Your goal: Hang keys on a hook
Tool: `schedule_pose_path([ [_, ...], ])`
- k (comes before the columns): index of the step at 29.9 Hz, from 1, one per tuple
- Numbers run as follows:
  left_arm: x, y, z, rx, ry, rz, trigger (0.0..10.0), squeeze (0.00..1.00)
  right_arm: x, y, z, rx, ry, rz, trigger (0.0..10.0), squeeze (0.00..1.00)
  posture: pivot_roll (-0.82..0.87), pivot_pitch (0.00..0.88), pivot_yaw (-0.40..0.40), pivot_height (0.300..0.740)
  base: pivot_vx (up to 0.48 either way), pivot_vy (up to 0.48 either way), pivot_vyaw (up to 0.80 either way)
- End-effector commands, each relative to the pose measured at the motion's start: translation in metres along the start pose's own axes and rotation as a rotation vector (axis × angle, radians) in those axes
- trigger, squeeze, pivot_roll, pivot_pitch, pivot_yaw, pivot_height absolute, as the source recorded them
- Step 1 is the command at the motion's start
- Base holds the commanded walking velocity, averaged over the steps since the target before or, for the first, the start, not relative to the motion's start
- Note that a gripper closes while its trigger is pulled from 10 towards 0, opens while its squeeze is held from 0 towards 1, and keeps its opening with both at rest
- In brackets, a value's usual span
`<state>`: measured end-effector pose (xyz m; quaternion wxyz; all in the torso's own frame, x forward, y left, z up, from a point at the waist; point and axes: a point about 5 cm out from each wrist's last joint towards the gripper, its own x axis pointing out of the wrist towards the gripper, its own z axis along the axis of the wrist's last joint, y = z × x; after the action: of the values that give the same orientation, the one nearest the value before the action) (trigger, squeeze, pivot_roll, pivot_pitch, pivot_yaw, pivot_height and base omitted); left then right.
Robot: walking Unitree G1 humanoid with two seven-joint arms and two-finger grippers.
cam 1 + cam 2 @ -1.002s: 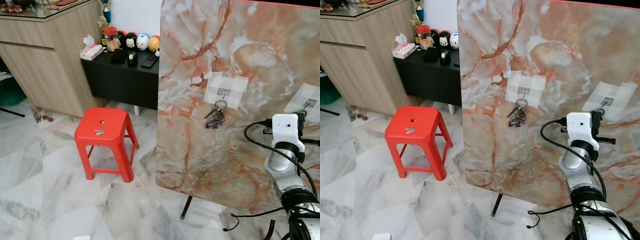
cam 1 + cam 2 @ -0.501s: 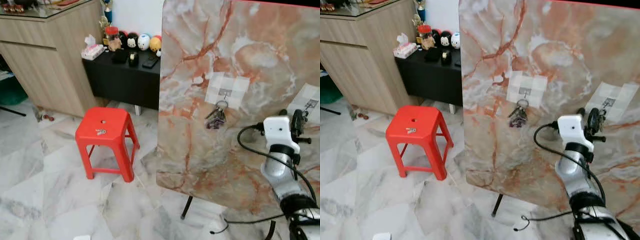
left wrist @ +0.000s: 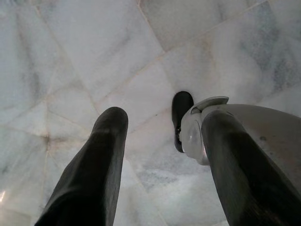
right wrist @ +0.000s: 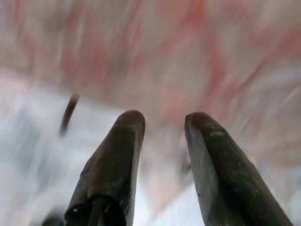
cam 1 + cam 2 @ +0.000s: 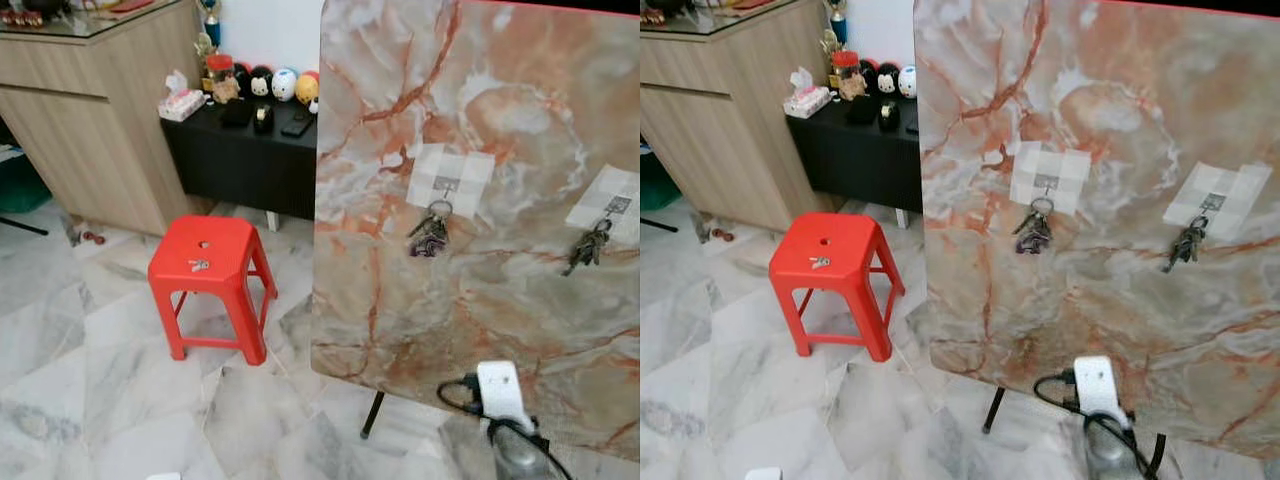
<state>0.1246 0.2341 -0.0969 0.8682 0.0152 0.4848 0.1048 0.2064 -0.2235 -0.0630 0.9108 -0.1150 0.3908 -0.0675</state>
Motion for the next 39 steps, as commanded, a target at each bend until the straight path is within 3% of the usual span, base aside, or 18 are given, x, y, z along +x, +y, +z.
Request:
schedule_pose_path([
  [1, -0.001, 0.003, -0.004, 0.026, 0.024, 0.003, 10.0, 0.00, -0.007, 0.010, -0.028, 0.024, 0.141, 0.061, 10.0, 0.00, -0.07, 0.000, -0.012, 0.740, 0.000, 0.000, 0.00],
  [5, -0.001, 0.004, -0.004, 0.026, 0.024, 0.004, 10.0, 0.00, -0.016, 0.015, -0.056, -0.033, 0.267, 0.098, 10.0, 0.00, -0.04, 0.000, -0.011, 0.740, 0.000, 0.000, 0.00],
  [11, -0.002, 0.008, -0.006, 0.050, 0.031, 0.002, 10.0, 0.00, -0.017, 0.028, -0.056, 0.058, 0.276, 0.159, 10.0, 0.00, -0.06, 0.000, 0.017, 0.740, 0.000, 0.000, 0.00],
  [17, -0.003, 0.010, -0.009, 0.064, 0.045, 0.005, 10.0, 0.00, -0.018, 0.038, -0.051, -0.032, 0.235, 0.251, 10.0, 0.00, -0.07, 0.000, 0.016, 0.740, 0.000, 0.000, 0.00],
  [22, -0.002, 0.009, -0.009, 0.041, 0.036, 0.011, 10.0, 0.00, -0.017, 0.025, -0.054, 0.037, 0.241, 0.239, 10.0, 0.00, -0.04, 0.000, -0.007, 0.740, 0.000, 0.000, 0.00],
  [24, -0.002, 0.009, -0.008, 0.030, 0.032, 0.014, 10.0, 0.00, -0.015, 0.016, -0.050, 0.153, 0.232, 0.180, 10.0, 0.00, -0.04, 0.000, 0.000, 0.740, 0.000, 0.000, 0.00],
  [25, -0.002, 0.009, -0.007, 0.029, 0.030, 0.014, 10.0, 0.00, -0.014, 0.010, -0.049, 0.264, 0.236, 0.119, 10.0, 0.00, -0.06, 0.000, 0.011, 0.740, 0.000, 0.000, 0.00],
  [26, -0.002, 0.009, -0.007, 0.029, 0.030, 0.014, 10.0, 0.00, -0.014, 0.010, -0.049, 0.264, 0.236, 0.119, 10.0, 0.00, -0.06, 0.000, 0.011, 0.740, 0.000, 0.000, 0.00],
  [27, -0.002, 0.009, -0.007, 0.030, 0.030, 0.013, 10.0, 0.00, -0.014, 0.004, -0.051, 0.361, 0.247, 0.043, 10.0, 0.00, -0.06, 0.000, 0.011, 0.740, 0.000, 0.000, 0.00],
  [28, -0.002, 0.009, -0.006, 0.032, 0.030, 0.012, 10.0, 0.00, -0.014, 0.004, -0.052, 0.377, 0.250, 0.030, 10.0, 0.00, -0.06, 0.000, 0.017, 0.740, 0.000, 0.000, 0.00],
  [33, -0.001, 0.008, -0.004, 0.033, 0.026, 0.008, 10.0, 0.00, -0.020, 0.018, -0.065, 0.323, 0.296, 0.071, 10.0, 0.00, -0.05, 0.000, 0.013, 0.740, 0.000, 0.000, 0.00],
  [37, -0.001, 0.008, -0.004, 0.027, 0.021, 0.009, 10.0, 0.00, -0.024, 0.022, -0.073, 0.352, 0.332, 0.061, 10.0, 0.00, -0.05, 0.000, 0.013, 0.740, 0.000, 0.000, 0.00],
  [39, -0.001, 0.008, -0.003, 0.025, 0.018, 0.009, 10.0, 0.00, -0.025, 0.030, -0.074, 0.290, 0.345, 0.108, 10.0, 0.00, -0.06, 0.000, 0.009, 0.740, 0.000, 0.000, 0.00],
])
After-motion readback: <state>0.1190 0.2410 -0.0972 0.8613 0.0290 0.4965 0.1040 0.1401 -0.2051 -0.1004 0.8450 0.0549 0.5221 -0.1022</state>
